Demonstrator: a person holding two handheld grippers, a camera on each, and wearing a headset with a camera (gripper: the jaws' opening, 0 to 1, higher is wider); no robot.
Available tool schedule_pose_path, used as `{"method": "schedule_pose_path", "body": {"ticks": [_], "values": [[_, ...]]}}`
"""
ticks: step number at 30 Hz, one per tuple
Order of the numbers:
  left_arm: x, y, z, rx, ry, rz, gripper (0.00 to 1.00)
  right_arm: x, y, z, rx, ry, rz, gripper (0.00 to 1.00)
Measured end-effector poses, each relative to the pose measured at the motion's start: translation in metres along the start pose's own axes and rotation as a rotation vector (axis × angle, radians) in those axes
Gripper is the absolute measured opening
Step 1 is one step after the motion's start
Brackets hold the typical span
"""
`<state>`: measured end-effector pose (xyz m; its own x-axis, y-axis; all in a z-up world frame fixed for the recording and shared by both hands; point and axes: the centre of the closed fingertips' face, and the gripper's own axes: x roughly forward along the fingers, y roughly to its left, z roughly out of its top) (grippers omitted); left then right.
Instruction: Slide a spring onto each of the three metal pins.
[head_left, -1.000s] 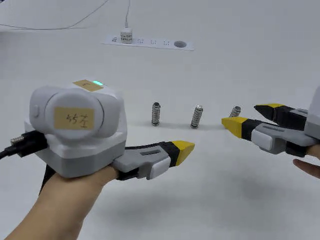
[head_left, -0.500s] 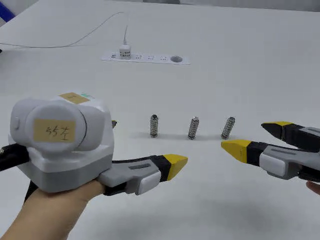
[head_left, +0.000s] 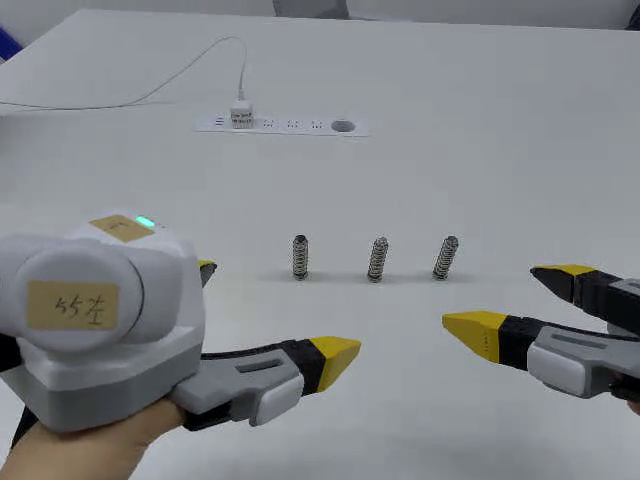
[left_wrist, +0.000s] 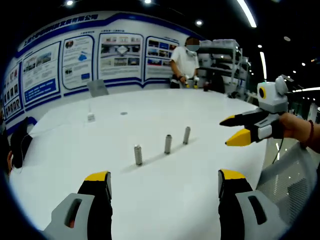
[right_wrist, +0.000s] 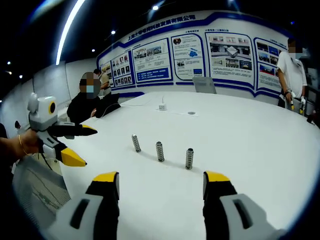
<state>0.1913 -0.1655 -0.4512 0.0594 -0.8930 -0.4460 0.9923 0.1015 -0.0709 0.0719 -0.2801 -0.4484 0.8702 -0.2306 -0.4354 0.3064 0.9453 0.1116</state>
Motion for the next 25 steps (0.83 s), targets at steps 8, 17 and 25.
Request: {"method": "schedule_pose_path", "body": {"ticks": [8,17,25], "values": [[-0.002,0.002,-0.002,-0.014,-0.02,0.014,0.91,0.0,0.003,-0.005,0.004,-0.005,0.009,0.71],[-0.002,0.005,-0.008,-0.029,-0.016,0.022,0.91,0.002,0.011,-0.004,-0.006,-0.033,0.029,0.77],[-0.001,0.004,-0.009,-0.02,-0.012,0.022,0.91,0.003,0.013,-0.005,-0.017,-0.028,0.035,0.77]]}}
